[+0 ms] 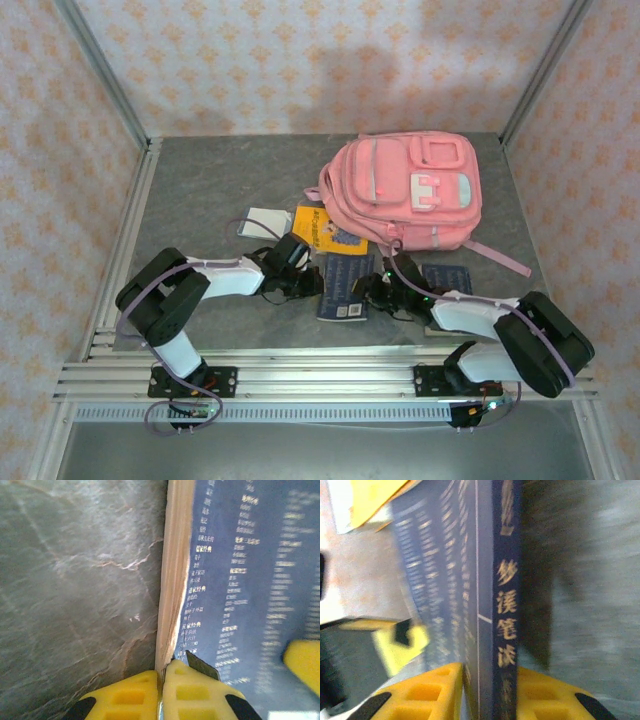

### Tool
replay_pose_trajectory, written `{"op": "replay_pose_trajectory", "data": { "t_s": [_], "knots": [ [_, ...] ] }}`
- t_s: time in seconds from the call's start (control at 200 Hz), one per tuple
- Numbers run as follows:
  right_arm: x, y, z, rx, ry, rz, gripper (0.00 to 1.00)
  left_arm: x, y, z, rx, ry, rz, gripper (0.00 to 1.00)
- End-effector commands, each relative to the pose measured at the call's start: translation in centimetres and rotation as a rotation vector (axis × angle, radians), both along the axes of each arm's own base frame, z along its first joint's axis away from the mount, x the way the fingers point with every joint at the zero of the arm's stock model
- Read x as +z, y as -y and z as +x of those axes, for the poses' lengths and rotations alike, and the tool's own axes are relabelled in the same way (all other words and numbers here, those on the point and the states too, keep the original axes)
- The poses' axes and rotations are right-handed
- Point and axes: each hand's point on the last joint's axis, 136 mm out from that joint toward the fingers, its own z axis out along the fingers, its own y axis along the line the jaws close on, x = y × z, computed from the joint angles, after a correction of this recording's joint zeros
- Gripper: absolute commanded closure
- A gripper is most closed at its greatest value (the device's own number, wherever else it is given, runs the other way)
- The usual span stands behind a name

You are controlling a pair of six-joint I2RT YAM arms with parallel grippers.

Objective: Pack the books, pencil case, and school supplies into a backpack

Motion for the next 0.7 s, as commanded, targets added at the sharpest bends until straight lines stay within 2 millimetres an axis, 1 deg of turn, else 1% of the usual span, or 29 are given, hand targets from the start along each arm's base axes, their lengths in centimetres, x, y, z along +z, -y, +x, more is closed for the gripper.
{"op": "replay_pose_trajectory", "data": {
  "t_s": [0.0, 0.085, 0.21, 0.355, 0.42, 0.535, 0.585, 0.61, 0.62, 0.651, 0.696],
  "knots": [
    [4.6, -3.9, 0.0, 0.151, 0.115, 0.184, 0.73, -4.5, -2.0, -2.5, 0.003, -0.105, 0.116, 0.91],
    [4.7, -4.4, -0.1, 0.188, 0.114, 0.185, 0.70, -4.4, -1.9, -2.5, -0.003, -0.104, 0.113, 0.91],
    [3.8, -4.3, 0.2, 0.211, 0.107, 0.113, 0.70, -4.4, -2.0, -2.6, -0.006, -0.105, 0.114, 0.91],
    [2.9, -3.7, 0.8, 0.173, 0.085, 0.062, 0.78, -3.9, -2.4, -2.6, 0.000, -0.096, 0.129, 0.91],
    [2.3, -2.5, 1.1, 0.120, 0.081, 0.006, 0.83, -3.4, -2.6, -2.6, 0.006, -0.087, 0.136, 0.91],
    [2.7, -0.6, 1.4, 0.024, 0.108, -0.034, 0.93, -2.1, -3.0, -2.6, 0.028, -0.073, 0.129, 0.90],
    [3.2, -0.1, 1.4, -0.005, 0.123, -0.023, 0.95, -1.5, -2.9, -2.7, 0.040, -0.072, 0.115, 0.85],
    [3.0, 0.2, 1.3, -0.024, 0.118, -0.024, 0.97, -1.2, -3.0, -2.6, 0.049, -0.073, 0.108, 0.82],
    [3.6, 0.2, 1.4, -0.032, 0.131, -0.011, 0.98, -1.1, -3.0, -2.6, 0.054, -0.075, 0.106, 0.80],
    [4.0, 0.6, 1.4, -0.060, 0.141, 0.002, 1.00, -0.5, -2.9, -2.6, 0.065, -0.071, 0.093, 0.75],
    [4.6, 1.1, 1.6, -0.111, 0.155, 0.023, 1.00, 0.4, -2.9, -2.5, 0.087, -0.066, 0.072, 0.60]
  ]
}}
